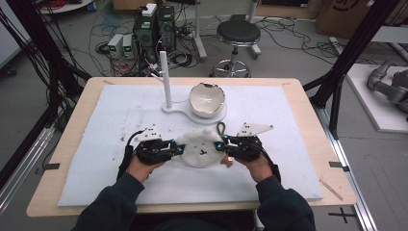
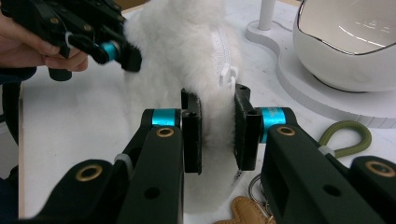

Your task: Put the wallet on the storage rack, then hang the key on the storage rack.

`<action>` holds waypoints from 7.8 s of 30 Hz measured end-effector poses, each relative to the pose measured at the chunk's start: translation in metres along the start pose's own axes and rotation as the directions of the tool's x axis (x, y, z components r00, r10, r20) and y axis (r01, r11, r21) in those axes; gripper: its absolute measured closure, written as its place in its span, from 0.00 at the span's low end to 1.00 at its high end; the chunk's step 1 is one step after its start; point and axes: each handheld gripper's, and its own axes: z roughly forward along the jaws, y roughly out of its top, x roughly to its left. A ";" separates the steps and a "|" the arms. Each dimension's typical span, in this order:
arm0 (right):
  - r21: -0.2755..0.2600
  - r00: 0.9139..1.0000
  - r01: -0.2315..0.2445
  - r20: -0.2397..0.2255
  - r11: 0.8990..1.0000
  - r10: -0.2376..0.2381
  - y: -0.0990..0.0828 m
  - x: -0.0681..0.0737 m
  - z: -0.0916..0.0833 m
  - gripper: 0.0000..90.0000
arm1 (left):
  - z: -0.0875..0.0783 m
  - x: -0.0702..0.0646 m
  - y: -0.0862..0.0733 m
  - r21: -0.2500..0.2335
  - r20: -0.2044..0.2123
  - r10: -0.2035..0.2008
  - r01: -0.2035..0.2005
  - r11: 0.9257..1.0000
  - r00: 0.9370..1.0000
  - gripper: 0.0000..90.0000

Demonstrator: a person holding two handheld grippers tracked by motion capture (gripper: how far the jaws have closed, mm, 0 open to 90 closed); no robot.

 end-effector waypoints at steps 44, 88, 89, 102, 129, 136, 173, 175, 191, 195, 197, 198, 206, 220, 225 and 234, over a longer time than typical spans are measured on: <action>-0.069 0.995 0.085 0.059 0.994 -0.081 0.014 0.005 -0.007 0.86 | -0.020 0.022 0.002 -0.077 -0.085 -0.041 0.034 0.996 0.996 0.62; 0.241 0.797 0.413 0.371 0.878 -0.477 0.118 -0.081 0.044 0.86 | -0.085 0.077 -0.016 -0.250 -0.325 -0.198 0.118 0.961 0.925 0.27; 0.241 0.797 0.413 0.371 0.878 -0.477 0.118 -0.081 0.044 0.86 | -0.085 0.077 -0.016 -0.251 -0.324 -0.199 0.119 0.961 0.925 0.27; 0.324 0.782 0.484 0.257 0.813 -0.568 0.100 -0.099 0.068 0.86 | -0.084 0.077 -0.016 -0.245 -0.317 -0.197 0.121 0.962 0.928 0.27; 0.076 0.952 0.003 0.305 0.997 -0.026 -0.002 -0.066 -0.051 0.29 | -0.078 0.073 -0.016 -0.215 -0.310 -0.127 0.060 0.975 0.942 0.19; 0.061 0.948 -0.061 0.315 0.996 0.039 -0.022 -0.069 -0.056 0.27 | -0.079 0.072 -0.015 -0.213 -0.320 -0.136 0.068 0.975 0.938 0.19; 0.109 0.958 -0.135 0.269 0.985 0.102 -0.020 -0.040 0.002 0.48 | -0.081 0.075 -0.016 -0.211 -0.347 -0.150 0.079 0.974 0.926 0.20; 0.175 0.947 -0.191 0.293 0.966 0.134 -0.021 -0.044 0.019 0.52 | -0.081 0.075 -0.016 -0.204 -0.351 -0.144 0.074 0.976 0.925 0.21; 0.336 0.943 -0.202 0.320 0.920 0.090 -0.015 -0.038 0.052 0.74 | -0.079 0.075 -0.017 -0.195 -0.340 -0.153 0.090 0.977 0.928 0.21; 0.342 0.947 -0.193 0.312 0.920 0.082 -0.015 -0.038 0.051 0.83 | -0.079 0.076 -0.017 -0.191 -0.343 -0.157 0.095 0.977 0.926 0.21; 0.343 0.950 -0.201 0.295 0.918 0.098 -0.015 -0.040 0.049 0.86 | -0.079 0.076 -0.017 -0.187 -0.342 -0.157 0.096 0.978 0.927 0.21; 0.343 0.950 -0.201 0.295 0.918 0.098 -0.015 -0.040 0.049 0.86 | -0.079 0.076 -0.017 -0.184 -0.342 -0.153 0.094 0.979 0.927 0.21; 0.348 0.969 -0.184 0.220 0.919 0.111 -0.014 -0.036 0.047 0.87 | -0.082 0.077 -0.017 -0.202 -0.348 -0.166 0.099 0.974 0.923 0.21; 0.051 0.996 -0.014 0.086 0.999 0.010 0.022 -0.011 0.038 0.87 | -0.098 0.086 -0.021 -0.229 -0.386 -0.170 0.084 0.970 0.907 0.22; -0.004 0.998 0.018 0.063 1.000 -0.017 0.046 -0.006 0.046 0.87 | -0.102 0.089 -0.025 -0.246 -0.395 -0.194 0.100 0.964 0.898 0.23; -0.043 0.995 0.081 0.058 0.996 -0.079 0.094 -0.002 0.063 0.87 | -0.103 0.090 -0.025 -0.256 -0.395 -0.196 0.097 0.962 0.897 0.22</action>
